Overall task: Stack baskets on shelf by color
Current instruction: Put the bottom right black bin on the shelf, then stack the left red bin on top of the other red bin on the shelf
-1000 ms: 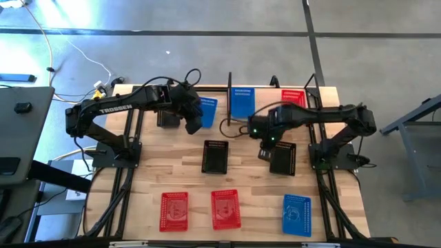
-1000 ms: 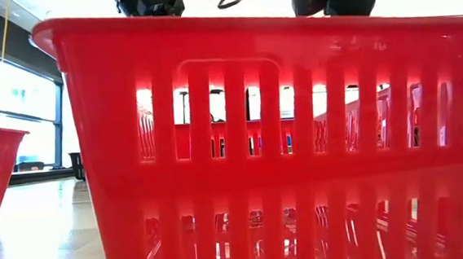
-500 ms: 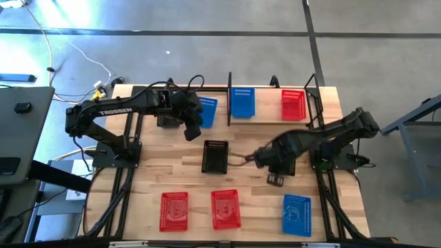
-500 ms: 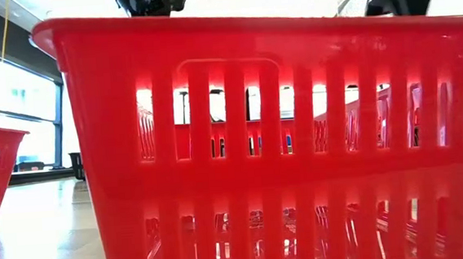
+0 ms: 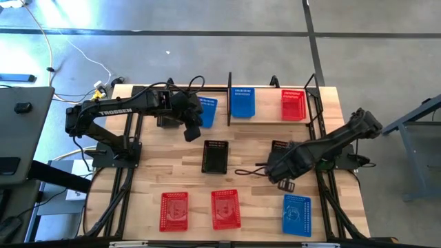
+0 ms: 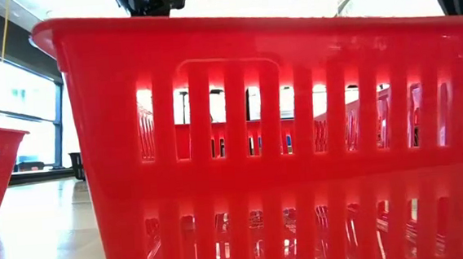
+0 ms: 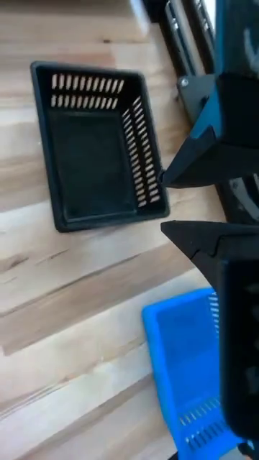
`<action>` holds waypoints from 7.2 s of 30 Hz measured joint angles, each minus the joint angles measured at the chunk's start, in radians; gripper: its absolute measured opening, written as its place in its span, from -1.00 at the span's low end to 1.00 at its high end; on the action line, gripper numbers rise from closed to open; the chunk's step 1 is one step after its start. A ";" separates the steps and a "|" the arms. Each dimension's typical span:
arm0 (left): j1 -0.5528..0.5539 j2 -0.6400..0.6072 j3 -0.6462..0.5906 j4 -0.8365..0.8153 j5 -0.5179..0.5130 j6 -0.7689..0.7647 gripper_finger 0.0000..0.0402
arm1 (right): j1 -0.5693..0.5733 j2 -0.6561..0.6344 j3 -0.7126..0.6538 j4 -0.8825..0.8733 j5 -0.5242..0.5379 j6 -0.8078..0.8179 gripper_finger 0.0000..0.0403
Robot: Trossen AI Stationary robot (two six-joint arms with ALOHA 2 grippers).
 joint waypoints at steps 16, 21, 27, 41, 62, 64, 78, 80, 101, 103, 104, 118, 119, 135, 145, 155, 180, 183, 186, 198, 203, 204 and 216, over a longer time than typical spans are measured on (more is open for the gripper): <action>0.001 0.000 0.000 0.006 -0.003 -0.001 -0.34 | -0.001 -0.350 -0.305 0.253 0.055 0.127 -0.65; 0.001 0.000 0.000 0.006 -0.003 -0.003 -0.34 | -0.001 -0.410 -0.404 0.385 0.047 0.123 -0.65; 0.001 0.000 0.000 0.005 -0.003 -0.032 -0.34 | -0.001 -0.393 -0.500 0.525 0.017 0.090 -0.61; 0.001 0.000 0.000 0.004 -0.003 -0.080 -0.34 | -0.001 -0.250 -0.592 0.623 -0.009 0.014 -0.37; 0.001 0.000 0.000 0.004 -0.003 -0.064 -0.34 | -0.001 -0.046 -0.587 0.659 -0.087 -0.005 -0.95; 0.001 0.000 0.000 0.004 -0.003 -0.064 -0.34 | -0.001 -0.058 -0.572 0.663 -0.081 -0.005 -0.93; 0.003 0.000 0.000 0.004 -0.003 -0.070 -0.34 | -0.045 -0.096 -0.379 0.575 0.030 -0.109 -1.00; 0.003 0.000 0.000 0.004 -0.003 -0.070 -0.34 | -0.066 -0.096 -0.349 0.551 0.063 -0.148 -1.00; 0.003 0.000 0.000 0.004 -0.003 -0.107 -0.34 | -0.482 -0.096 -0.275 0.382 0.320 -0.773 -1.00; 0.003 0.000 0.000 0.003 -0.003 -0.108 -0.34 | -0.537 -0.096 -0.275 0.388 0.319 -0.831 -1.00; 0.003 0.000 0.000 0.003 -0.003 -0.108 -0.34 | -0.565 -0.096 -0.275 0.392 0.319 -0.860 -1.00; 0.002 0.000 0.000 0.003 -0.003 -0.136 -0.34 | -0.910 -0.096 -0.275 0.543 0.172 -1.212 -1.00; 0.002 0.000 0.000 0.003 -0.003 -0.136 -0.34 | -0.927 -0.096 -0.275 0.543 0.162 -1.218 -1.00; 0.003 0.000 0.000 0.003 -0.003 -0.159 -0.34 | -0.975 -0.005 -0.275 0.535 0.055 -1.265 -1.00; 0.003 0.000 0.000 0.003 -0.003 -0.184 -0.34 | -0.974 0.053 -0.275 0.523 0.046 -1.269 -1.00; 0.003 0.000 0.000 -0.006 0.050 -0.238 -0.34 | -0.970 0.052 -0.275 0.514 0.047 -1.261 -0.81; -0.009 0.000 0.000 -0.223 0.058 -0.309 -0.34 | -0.884 0.050 -0.096 0.232 0.048 -0.824 -0.53; -0.029 0.000 0.000 -0.283 0.047 -0.341 -0.34 | -0.830 0.050 -0.096 0.232 0.045 -0.721 -0.53; -0.062 0.000 -0.006 -0.317 0.038 -0.362 -0.34 | -0.761 0.050 -0.097 0.227 0.041 -0.628 -0.53; -0.246 0.000 -0.127 -0.352 0.023 -0.502 -0.34 | -0.481 0.050 -0.097 0.228 0.039 -0.290 -0.53; -0.331 0.000 -0.168 -0.353 0.023 -0.656 -0.34 | -0.399 0.050 -0.097 0.228 0.040 -0.264 -0.53; -0.349 0.000 -0.172 -0.352 0.023 -0.690 -0.34 | -0.387 0.050 -0.097 0.228 0.039 -0.264 -0.53; -0.616 0.000 -0.226 -0.340 0.053 -1.217 -0.34 | -0.313 0.050 -0.097 0.228 0.041 -0.299 -0.53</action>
